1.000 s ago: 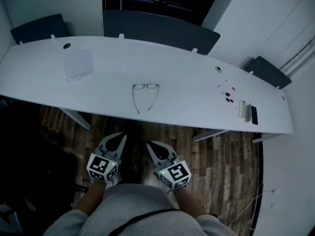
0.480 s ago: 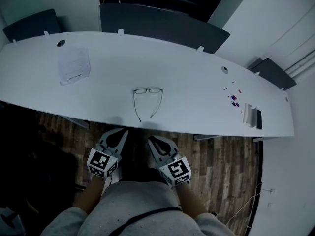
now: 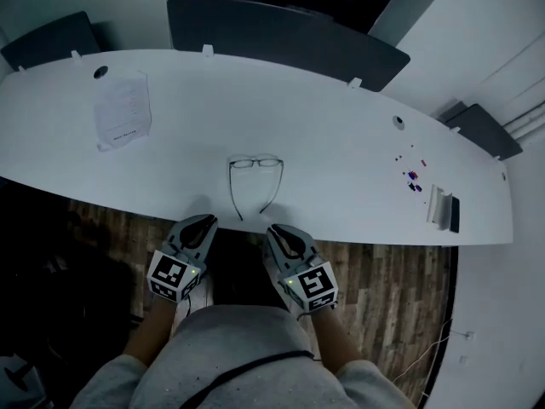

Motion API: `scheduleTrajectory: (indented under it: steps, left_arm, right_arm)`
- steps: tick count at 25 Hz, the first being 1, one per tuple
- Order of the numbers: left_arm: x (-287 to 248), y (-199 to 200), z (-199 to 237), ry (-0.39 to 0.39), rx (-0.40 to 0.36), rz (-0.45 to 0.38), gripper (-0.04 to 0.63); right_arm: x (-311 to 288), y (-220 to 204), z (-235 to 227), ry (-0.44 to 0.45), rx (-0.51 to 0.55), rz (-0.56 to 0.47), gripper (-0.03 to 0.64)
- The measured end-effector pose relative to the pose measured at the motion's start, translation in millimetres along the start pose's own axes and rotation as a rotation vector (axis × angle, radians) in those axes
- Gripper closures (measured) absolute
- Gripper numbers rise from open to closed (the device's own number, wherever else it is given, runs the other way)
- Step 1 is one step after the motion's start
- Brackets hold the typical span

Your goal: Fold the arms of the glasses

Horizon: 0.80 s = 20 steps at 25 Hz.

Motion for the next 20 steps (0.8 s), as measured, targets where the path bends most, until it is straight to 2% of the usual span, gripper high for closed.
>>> scheduleTrajectory:
  steps: [2,4,7,9,11,14,17,20]
  left_arm:
    - [-10,-1,10,0.020,-0.051,0.030,0.568]
    - [-22,-2,21,0.034,-0.115,0.066,0.453]
    - [-43,-4,38,0.052,-0.223,0.119,0.440]
    - [-56,-5,47,0.065,-0.305,0.168,0.440]
    - [-67,-5,55,0.086,-0.424,0.225,0.439]
    - [-85,-4,65,0.119,-0.628,0.298,0.424]
    - [-102,-5,71,0.157,-0.824,0.365,0.390]
    - [-116,-9,75,0.178,-0.981,0.413,0.377]
  right_arm:
    - [-8,4,-14,-0.004,0.035,0.022,0.595]
    - [-18,6,-29,-0.008,0.091,0.051,0.594]
    - [-32,3,-51,-0.011,0.181,0.102,0.589]
    - [-41,0,-65,-0.002,0.234,0.142,0.519]
    - [-49,-1,-77,-0.009,0.320,0.180,0.514]
    - [-61,-2,-98,-0.069,0.532,0.231,0.501]
    - [-76,-7,-117,-0.168,0.843,0.288,0.478]
    - [-91,-9,-127,-0.217,1.071,0.307,0.458]
Point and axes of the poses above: the fingertips, and each gripper's own axes: x backward along the fingers, z to its left, y out of its top, the point moved 1 cm from there along x, backward along the fingers, and after that the axes turned 9 degrees about z, right-handed, at the moved point
